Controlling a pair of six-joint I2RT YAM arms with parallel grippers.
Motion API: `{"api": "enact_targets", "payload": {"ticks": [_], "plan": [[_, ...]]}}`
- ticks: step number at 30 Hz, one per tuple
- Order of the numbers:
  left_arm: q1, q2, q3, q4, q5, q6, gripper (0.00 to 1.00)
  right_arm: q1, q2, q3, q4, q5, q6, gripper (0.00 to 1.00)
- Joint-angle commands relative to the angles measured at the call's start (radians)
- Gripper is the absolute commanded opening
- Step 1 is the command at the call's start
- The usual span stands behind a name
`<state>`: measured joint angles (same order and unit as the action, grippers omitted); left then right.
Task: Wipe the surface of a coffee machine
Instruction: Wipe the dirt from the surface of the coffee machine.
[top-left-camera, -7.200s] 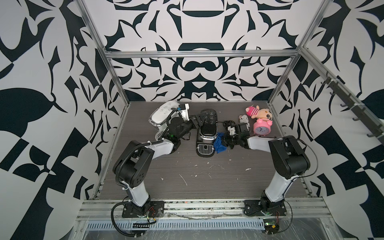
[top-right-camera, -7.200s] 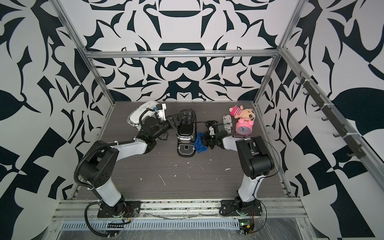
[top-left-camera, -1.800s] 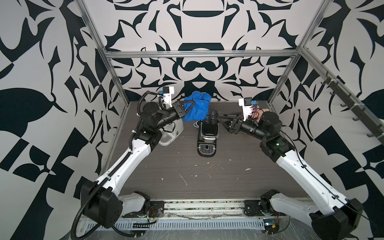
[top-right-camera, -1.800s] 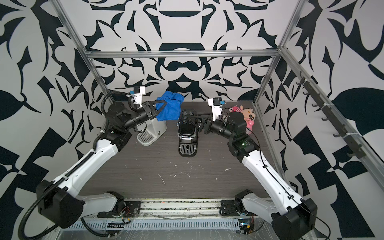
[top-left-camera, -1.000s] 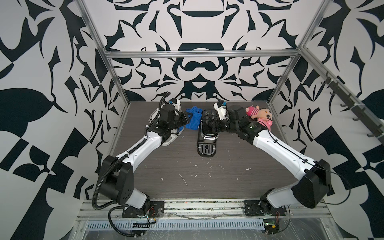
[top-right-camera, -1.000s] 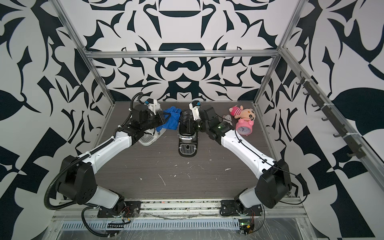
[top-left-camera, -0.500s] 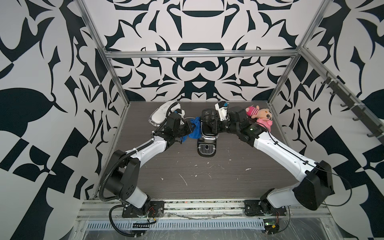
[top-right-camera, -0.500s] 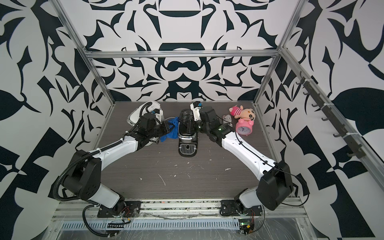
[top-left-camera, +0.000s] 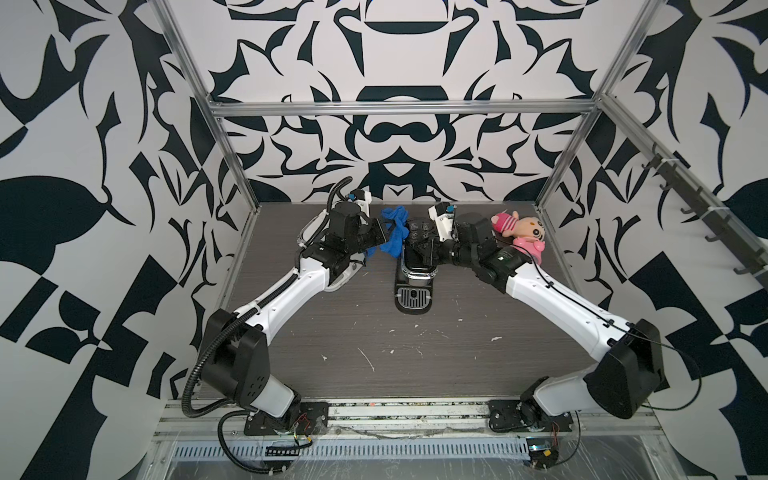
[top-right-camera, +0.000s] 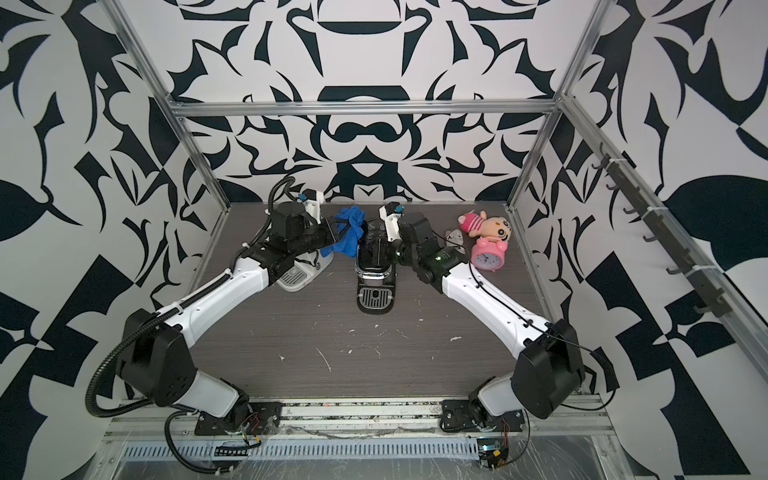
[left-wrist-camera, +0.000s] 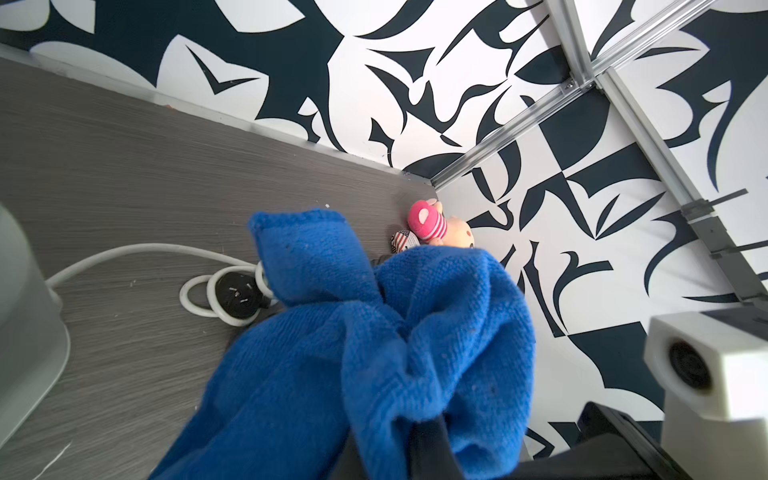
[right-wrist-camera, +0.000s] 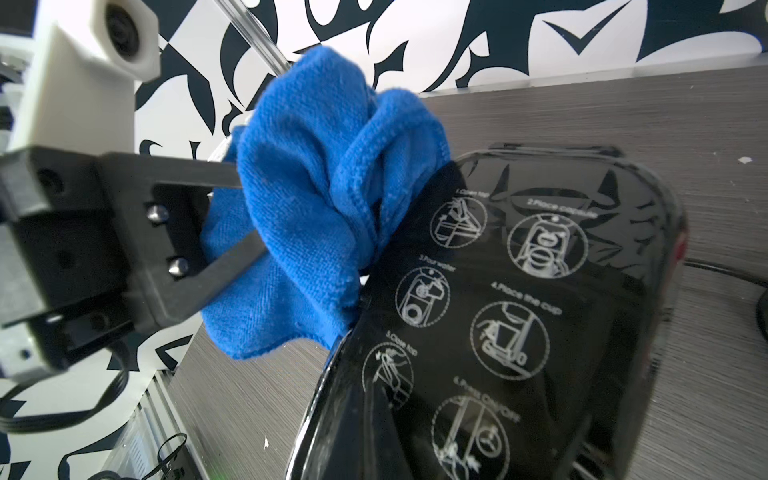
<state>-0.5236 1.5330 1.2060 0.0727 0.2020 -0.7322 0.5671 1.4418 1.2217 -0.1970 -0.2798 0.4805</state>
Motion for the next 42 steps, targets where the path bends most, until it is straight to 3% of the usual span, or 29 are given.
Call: {"api": "enact_targets", "payload": {"ticks": [1, 6, 13, 23, 29, 42], "plan": [[-0.006, 0.055, -0.100, 0.023, -0.001, -0.064, 0.00, 0.003, 0.039, -0.041, -0.130, 0.007, 0.012, 0.00], [-0.013, 0.078, -0.264, 0.165, 0.029, -0.205, 0.00, 0.002, 0.027, -0.056, -0.143, 0.000, 0.031, 0.00], [-0.023, 0.124, -0.284, 0.190, 0.074, -0.239, 0.00, 0.003, 0.023, -0.074, -0.150, -0.022, 0.047, 0.00], [-0.020, -0.029, -0.086, -0.023, -0.042, -0.117, 0.00, 0.004, 0.020, -0.070, -0.168, -0.026, 0.053, 0.00], [-0.033, -0.070, -0.063, -0.006, -0.081, -0.105, 0.00, 0.004, 0.012, -0.069, -0.173, -0.035, 0.064, 0.00], [-0.065, 0.057, -0.211, 0.101, -0.058, -0.166, 0.00, 0.014, 0.066, -0.045, -0.228, -0.029, 0.085, 0.00]]}}
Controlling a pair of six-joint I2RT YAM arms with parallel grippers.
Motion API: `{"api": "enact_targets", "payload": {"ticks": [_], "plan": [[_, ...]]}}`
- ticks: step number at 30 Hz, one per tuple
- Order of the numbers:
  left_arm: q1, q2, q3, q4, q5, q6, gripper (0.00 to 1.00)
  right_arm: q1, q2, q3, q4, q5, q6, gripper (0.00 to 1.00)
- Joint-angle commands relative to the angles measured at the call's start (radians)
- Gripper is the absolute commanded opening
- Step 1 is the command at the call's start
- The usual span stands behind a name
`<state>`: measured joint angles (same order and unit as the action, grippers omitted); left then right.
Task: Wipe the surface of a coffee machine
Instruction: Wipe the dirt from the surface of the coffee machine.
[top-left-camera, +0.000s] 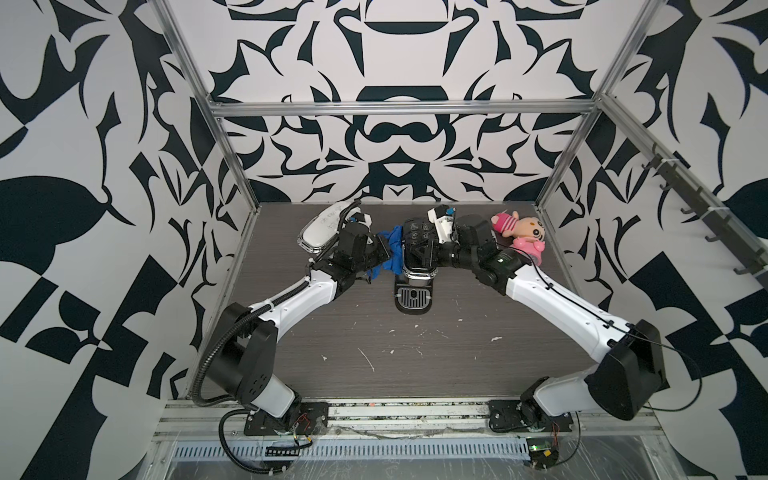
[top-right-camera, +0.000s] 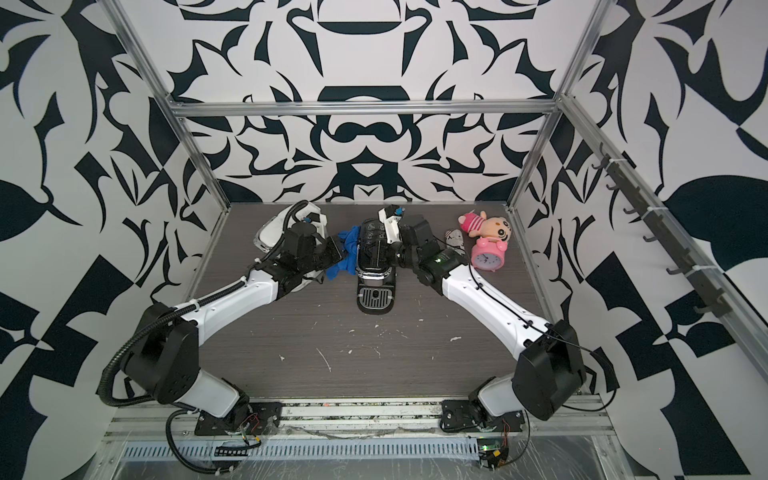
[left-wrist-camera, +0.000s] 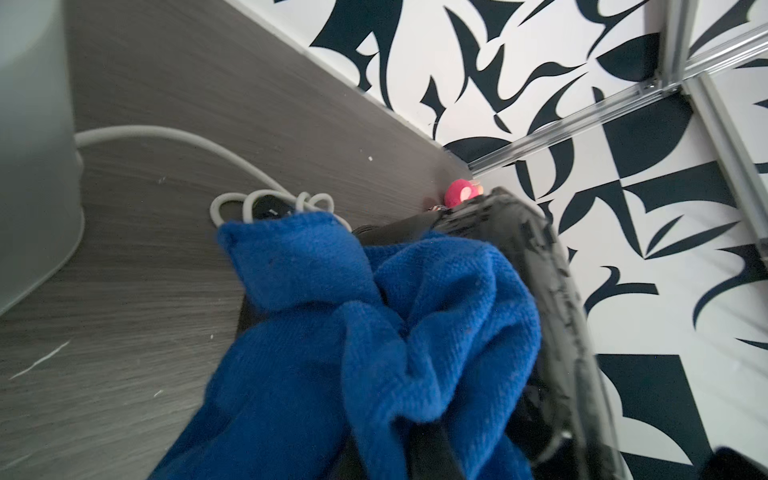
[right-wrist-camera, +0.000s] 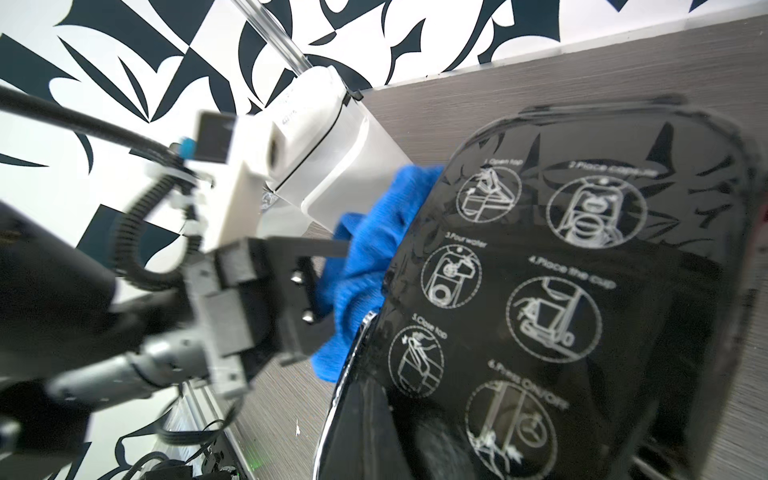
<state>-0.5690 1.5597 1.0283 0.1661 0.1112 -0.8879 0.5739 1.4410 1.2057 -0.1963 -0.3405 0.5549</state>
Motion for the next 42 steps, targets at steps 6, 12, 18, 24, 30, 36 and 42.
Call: {"api": "enact_targets", "payload": {"ticks": [6, 12, 18, 24, 30, 36, 42], "plan": [[-0.019, 0.036, -0.078, 0.028, 0.045, -0.031, 0.00, 0.014, 0.080, -0.024, -0.232, 0.040, 0.015, 0.00], [-0.005, -0.045, 0.056, -0.083, -0.033, 0.096, 0.00, 0.020, 0.081, -0.009, -0.242, 0.044, 0.014, 0.00], [-0.005, -0.040, 0.154, -0.109, -0.032, 0.177, 0.00, 0.023, 0.081, 0.000, -0.247, 0.052, 0.016, 0.00], [-0.014, -0.013, -0.039, 0.097, -0.043, 0.137, 0.00, 0.026, 0.082, -0.010, -0.246, 0.055, 0.017, 0.00], [-0.005, 0.027, -0.060, 0.079, -0.009, 0.141, 0.00, 0.026, 0.071, -0.039, -0.227, 0.069, 0.001, 0.00], [0.014, 0.016, 0.145, -0.072, -0.053, 0.239, 0.00, 0.026, 0.082, -0.037, -0.186, 0.058, -0.003, 0.00], [0.011, 0.076, 0.067, 0.024, -0.053, 0.117, 0.00, 0.026, 0.100, -0.067, -0.143, 0.023, 0.036, 0.00]]}}
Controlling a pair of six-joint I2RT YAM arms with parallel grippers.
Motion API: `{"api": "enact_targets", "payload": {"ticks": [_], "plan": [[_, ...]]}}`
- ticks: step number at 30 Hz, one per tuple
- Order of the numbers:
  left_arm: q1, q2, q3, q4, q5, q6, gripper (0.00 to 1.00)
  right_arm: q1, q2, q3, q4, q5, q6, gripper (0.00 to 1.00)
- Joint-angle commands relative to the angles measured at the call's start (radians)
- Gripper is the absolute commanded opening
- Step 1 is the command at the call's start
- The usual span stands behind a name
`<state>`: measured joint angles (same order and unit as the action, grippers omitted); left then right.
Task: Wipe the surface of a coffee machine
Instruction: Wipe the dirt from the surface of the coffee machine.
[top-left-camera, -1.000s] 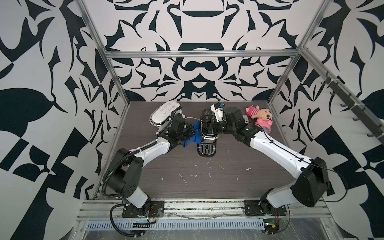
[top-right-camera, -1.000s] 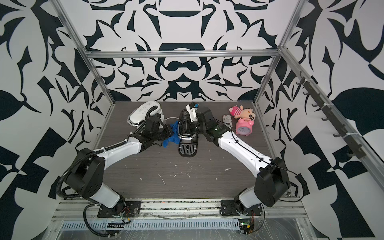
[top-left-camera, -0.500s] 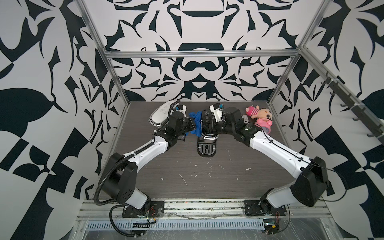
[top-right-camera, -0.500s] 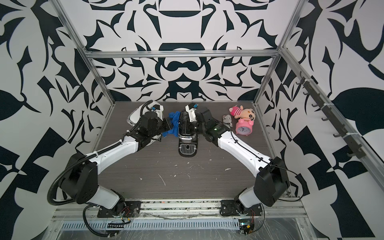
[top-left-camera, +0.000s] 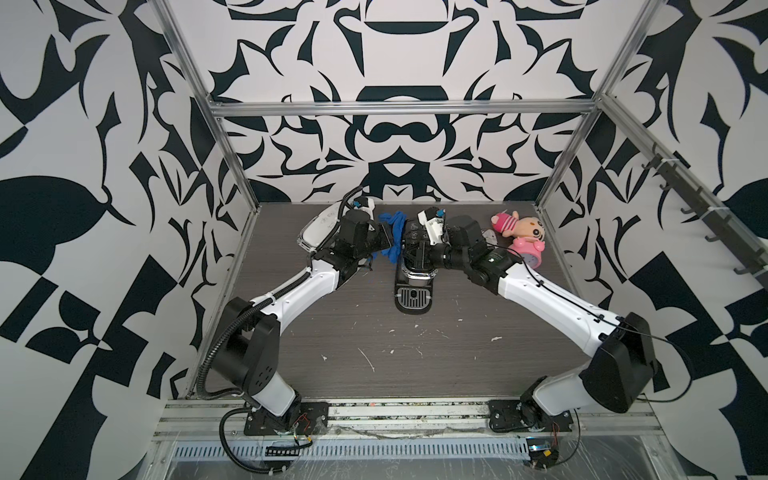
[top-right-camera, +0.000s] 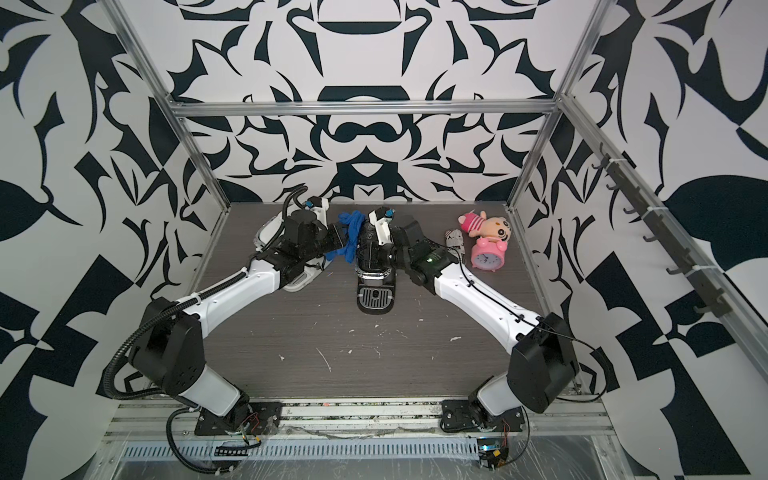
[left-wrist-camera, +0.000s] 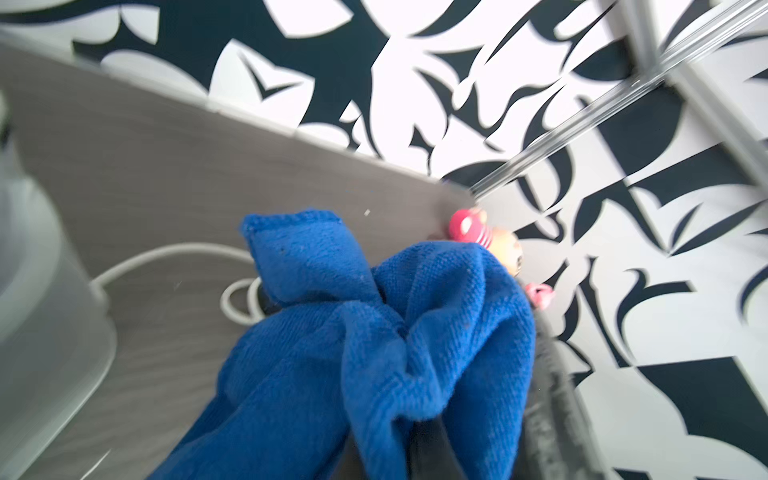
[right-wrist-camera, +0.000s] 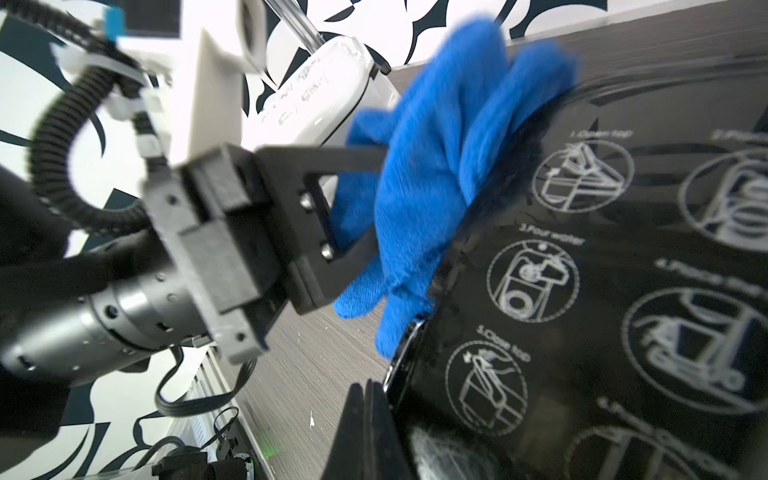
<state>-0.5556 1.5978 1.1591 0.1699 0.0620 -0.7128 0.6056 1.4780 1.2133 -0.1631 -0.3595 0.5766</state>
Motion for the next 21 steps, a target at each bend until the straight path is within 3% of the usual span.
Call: {"api": "enact_targets", "payload": {"ticks": [1, 5, 8, 15, 21], "plan": [[-0.005, 0.048, -0.104, 0.046, -0.002, -0.083, 0.00, -0.005, 0.062, -0.086, -0.165, 0.036, 0.022, 0.00], [-0.025, 0.078, -0.256, 0.134, -0.043, -0.158, 0.00, -0.005, 0.073, -0.095, -0.162, 0.031, 0.022, 0.00], [-0.036, 0.121, -0.297, 0.191, -0.014, -0.185, 0.00, -0.006, 0.091, -0.086, -0.173, 0.034, 0.011, 0.00], [-0.044, 0.144, -0.203, 0.141, 0.041, -0.149, 0.00, -0.006, 0.113, -0.054, -0.188, 0.030, 0.006, 0.00], [-0.041, 0.026, -0.072, -0.039, -0.090, -0.025, 0.00, -0.004, 0.117, -0.045, -0.187, 0.033, 0.006, 0.00]]}}
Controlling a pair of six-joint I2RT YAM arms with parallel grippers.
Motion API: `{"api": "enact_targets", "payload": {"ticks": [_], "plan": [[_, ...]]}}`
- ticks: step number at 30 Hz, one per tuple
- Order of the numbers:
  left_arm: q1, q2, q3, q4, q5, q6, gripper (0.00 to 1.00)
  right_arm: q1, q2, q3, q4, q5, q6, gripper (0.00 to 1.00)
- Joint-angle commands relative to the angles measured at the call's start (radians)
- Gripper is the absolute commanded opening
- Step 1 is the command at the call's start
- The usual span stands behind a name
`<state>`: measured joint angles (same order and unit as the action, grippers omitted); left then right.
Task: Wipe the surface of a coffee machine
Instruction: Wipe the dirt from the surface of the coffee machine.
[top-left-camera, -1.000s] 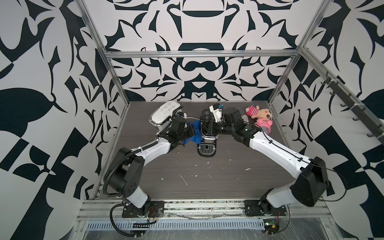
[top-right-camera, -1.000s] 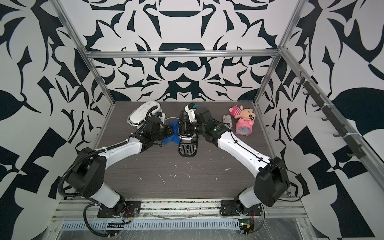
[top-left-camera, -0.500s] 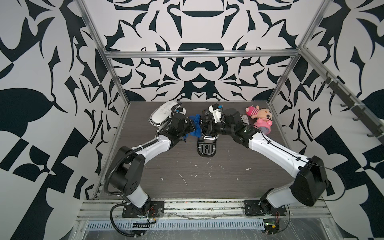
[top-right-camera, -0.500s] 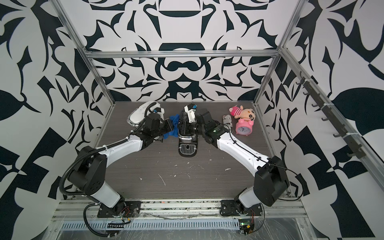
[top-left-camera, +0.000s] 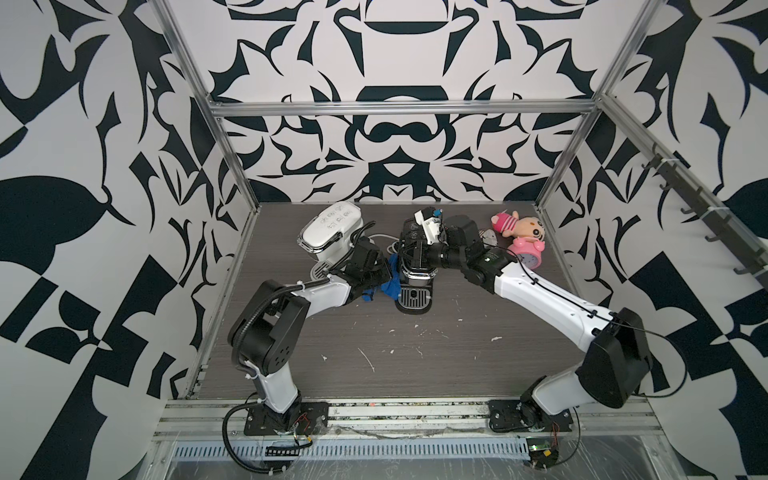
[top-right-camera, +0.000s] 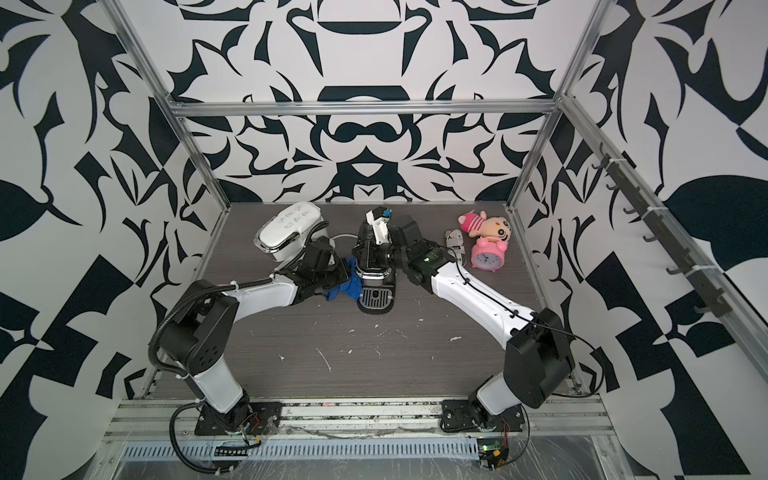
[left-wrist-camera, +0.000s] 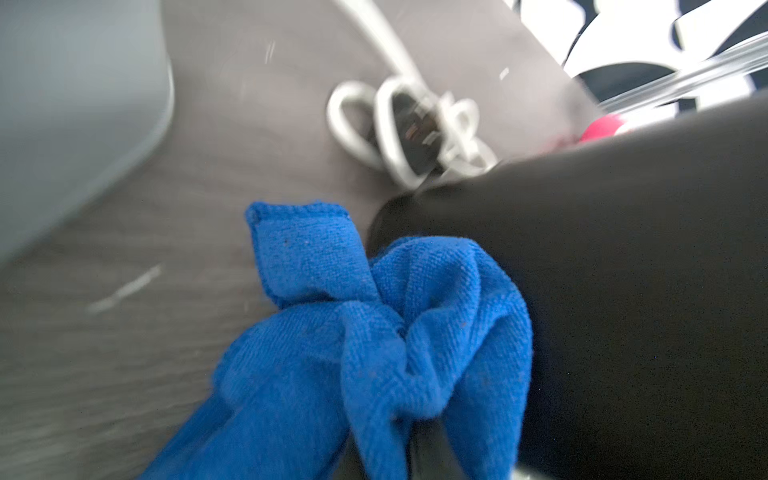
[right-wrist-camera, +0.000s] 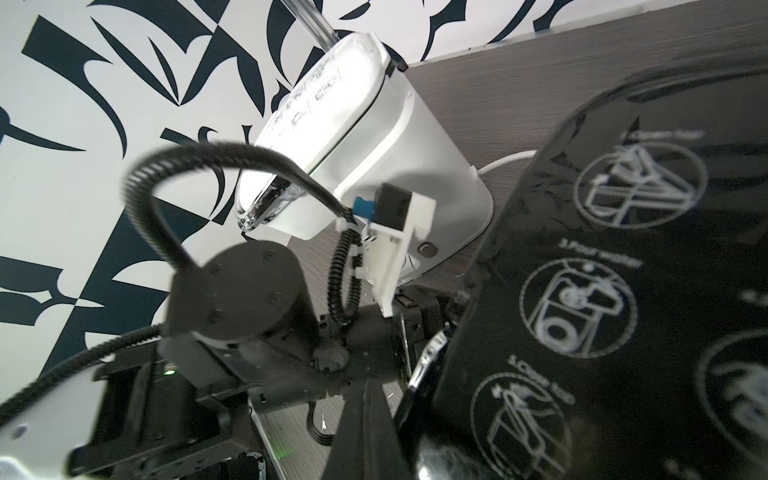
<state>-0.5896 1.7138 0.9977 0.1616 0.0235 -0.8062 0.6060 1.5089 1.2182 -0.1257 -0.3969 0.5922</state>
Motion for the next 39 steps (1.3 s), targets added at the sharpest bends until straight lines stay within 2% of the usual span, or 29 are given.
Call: {"api": "enact_targets", "payload": {"ticks": [1, 4, 9, 12, 18, 22, 29, 31, 34, 39], "plan": [[-0.007, -0.101, 0.103, -0.049, -0.073, 0.066, 0.00, -0.005, 0.089, -0.049, -0.224, 0.071, -0.009, 0.00], [-0.016, -0.132, 0.070, -0.037, -0.096, 0.013, 0.00, -0.005, 0.093, -0.049, -0.224, 0.075, -0.005, 0.00], [-0.068, -0.186, -0.112, 0.090, -0.135, -0.200, 0.00, -0.004, 0.088, -0.055, -0.210, 0.060, 0.014, 0.00], [-0.121, -0.193, -0.190, 0.149, -0.167, -0.256, 0.00, -0.005, 0.078, -0.068, -0.206, 0.068, 0.014, 0.00], [-0.144, -0.139, -0.222, 0.160, -0.183, -0.249, 0.00, -0.005, 0.069, -0.100, -0.149, 0.050, 0.056, 0.00], [-0.144, -0.196, -0.222, 0.237, -0.154, -0.204, 0.00, -0.003, 0.071, -0.096, -0.155, 0.053, 0.057, 0.00], [-0.145, -0.288, -0.209, 0.176, -0.152, -0.151, 0.00, -0.002, 0.056, -0.093, -0.132, 0.047, 0.076, 0.00], [-0.145, -0.266, -0.228, 0.157, -0.158, -0.156, 0.00, -0.001, 0.043, -0.097, -0.114, 0.048, 0.084, 0.00], [-0.154, -0.198, -0.271, 0.211, -0.132, -0.196, 0.00, -0.002, 0.034, -0.088, -0.115, 0.058, 0.080, 0.00], [-0.198, -0.080, -0.264, 0.312, -0.095, -0.262, 0.00, -0.002, 0.049, -0.081, -0.131, 0.060, 0.070, 0.00]]}}
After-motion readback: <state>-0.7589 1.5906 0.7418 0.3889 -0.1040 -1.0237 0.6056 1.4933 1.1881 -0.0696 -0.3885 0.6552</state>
